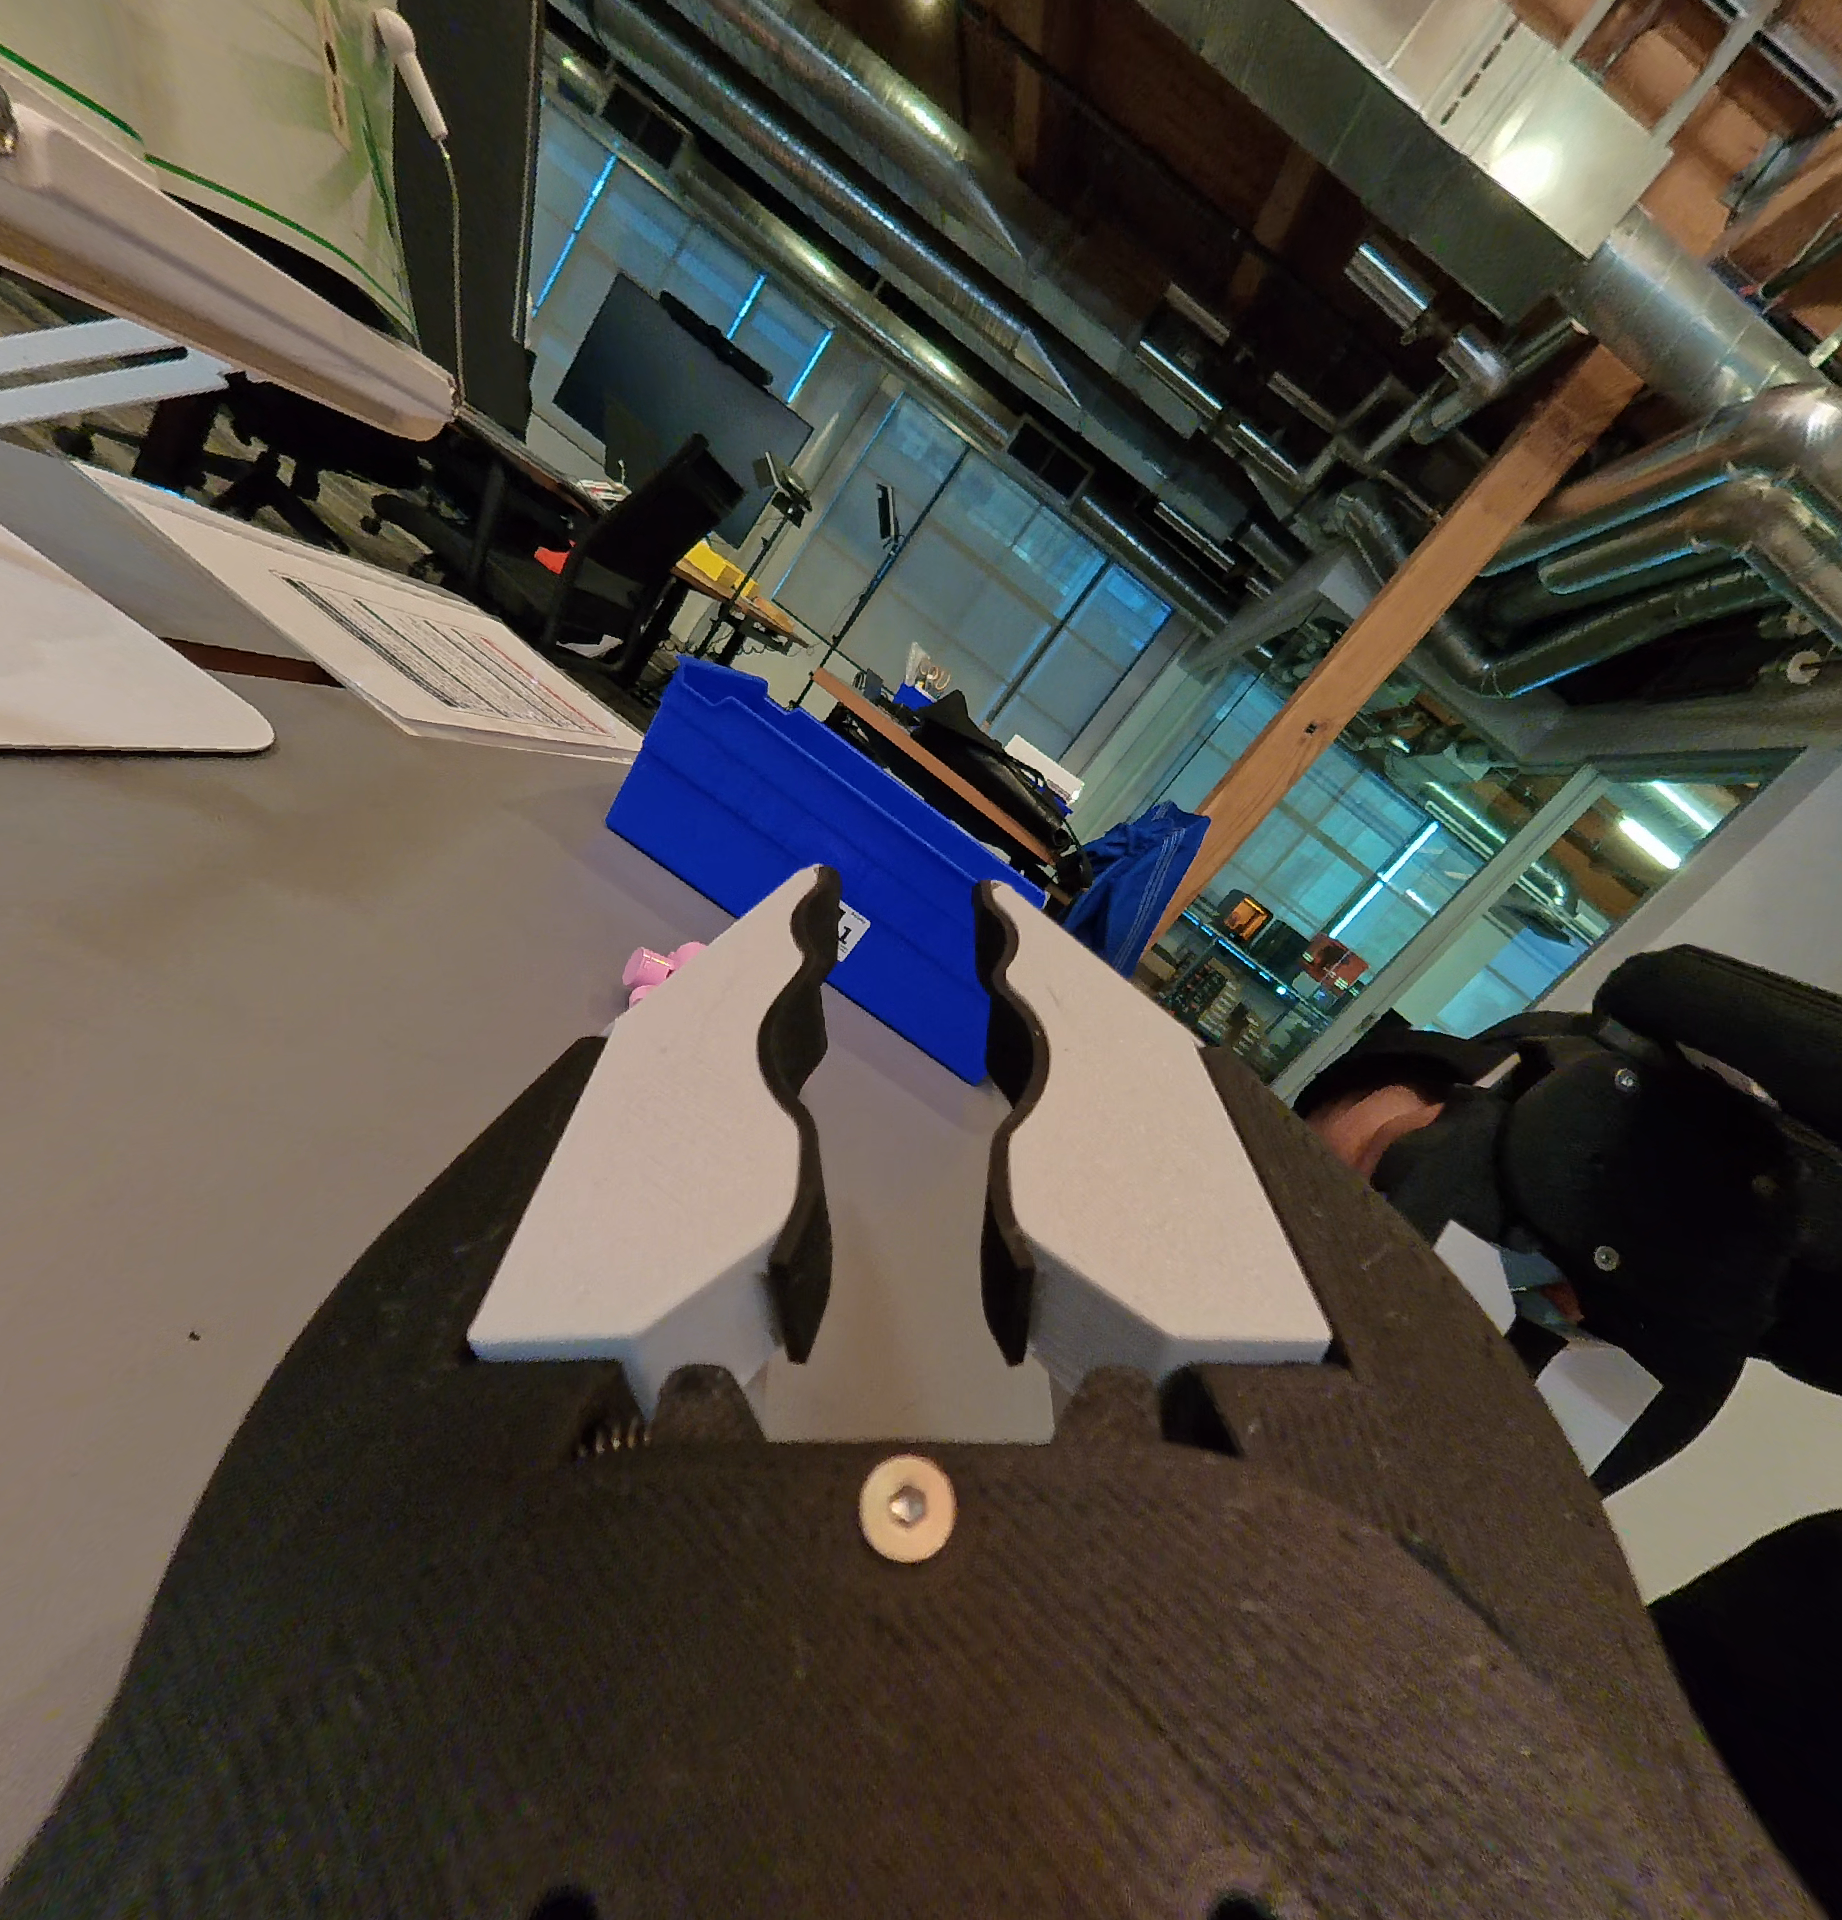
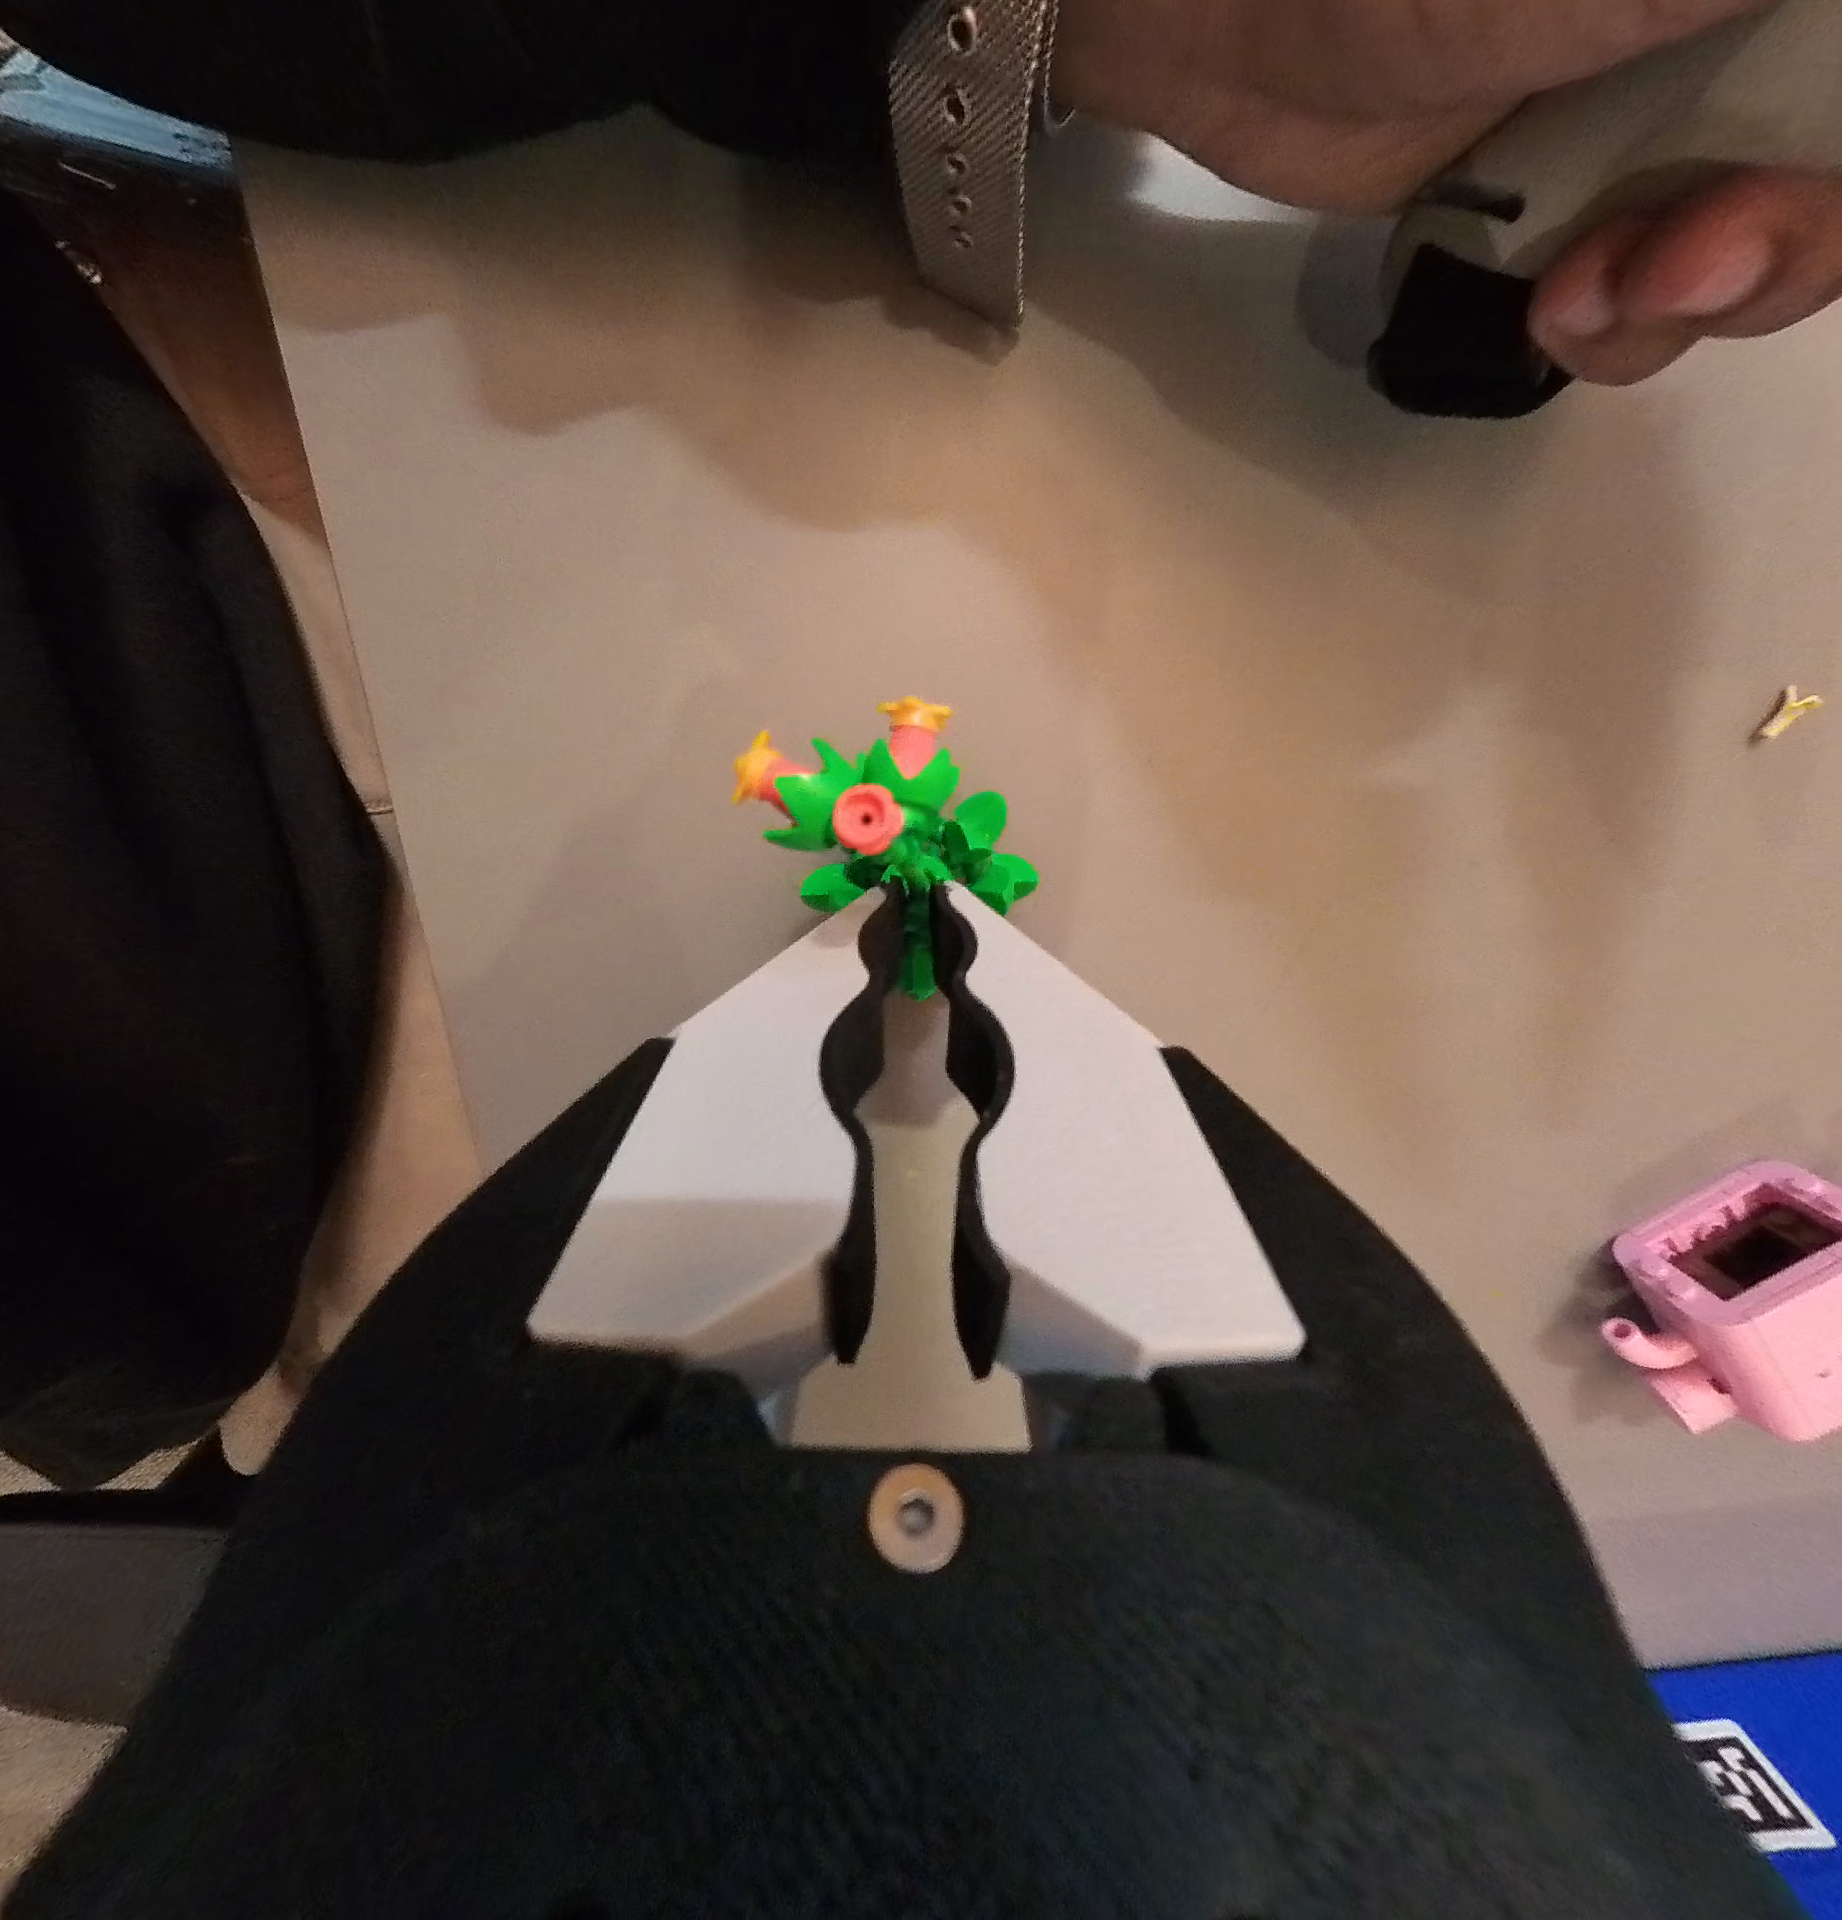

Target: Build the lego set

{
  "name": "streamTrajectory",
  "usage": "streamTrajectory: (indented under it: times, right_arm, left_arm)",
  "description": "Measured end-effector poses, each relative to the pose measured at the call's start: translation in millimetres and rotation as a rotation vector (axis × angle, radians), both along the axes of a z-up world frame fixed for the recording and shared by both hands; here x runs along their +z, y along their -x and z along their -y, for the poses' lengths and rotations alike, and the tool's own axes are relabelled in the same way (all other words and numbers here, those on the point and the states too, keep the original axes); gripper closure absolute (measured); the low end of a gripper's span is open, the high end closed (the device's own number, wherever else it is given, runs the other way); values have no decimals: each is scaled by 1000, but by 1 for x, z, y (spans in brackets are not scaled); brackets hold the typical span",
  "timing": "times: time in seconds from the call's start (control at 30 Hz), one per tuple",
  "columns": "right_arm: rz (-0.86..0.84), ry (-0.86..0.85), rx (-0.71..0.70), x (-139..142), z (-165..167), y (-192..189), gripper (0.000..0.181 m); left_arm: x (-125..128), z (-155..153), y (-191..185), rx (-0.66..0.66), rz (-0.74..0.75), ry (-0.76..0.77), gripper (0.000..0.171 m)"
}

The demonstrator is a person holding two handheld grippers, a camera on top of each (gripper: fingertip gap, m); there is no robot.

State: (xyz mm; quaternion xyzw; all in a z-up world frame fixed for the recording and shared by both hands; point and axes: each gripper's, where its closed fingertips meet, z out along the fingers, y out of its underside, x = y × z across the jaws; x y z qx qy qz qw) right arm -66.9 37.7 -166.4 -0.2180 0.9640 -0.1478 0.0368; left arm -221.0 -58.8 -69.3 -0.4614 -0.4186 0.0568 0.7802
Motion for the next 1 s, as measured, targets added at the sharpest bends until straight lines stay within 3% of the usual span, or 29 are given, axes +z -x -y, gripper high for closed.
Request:
streamTrajectory:
  times: [0.33, 1.0]
  right_arm:
    - [45, 53, -35, 0, 2, -1, 171]
    - [58, 104, -61, -1, 3, 0, 174]
  left_arm:
    - [-2, 0, 1, -2, 6, 1, 148]
    - [-6, -4, 2, -14, 17, 15, 148]
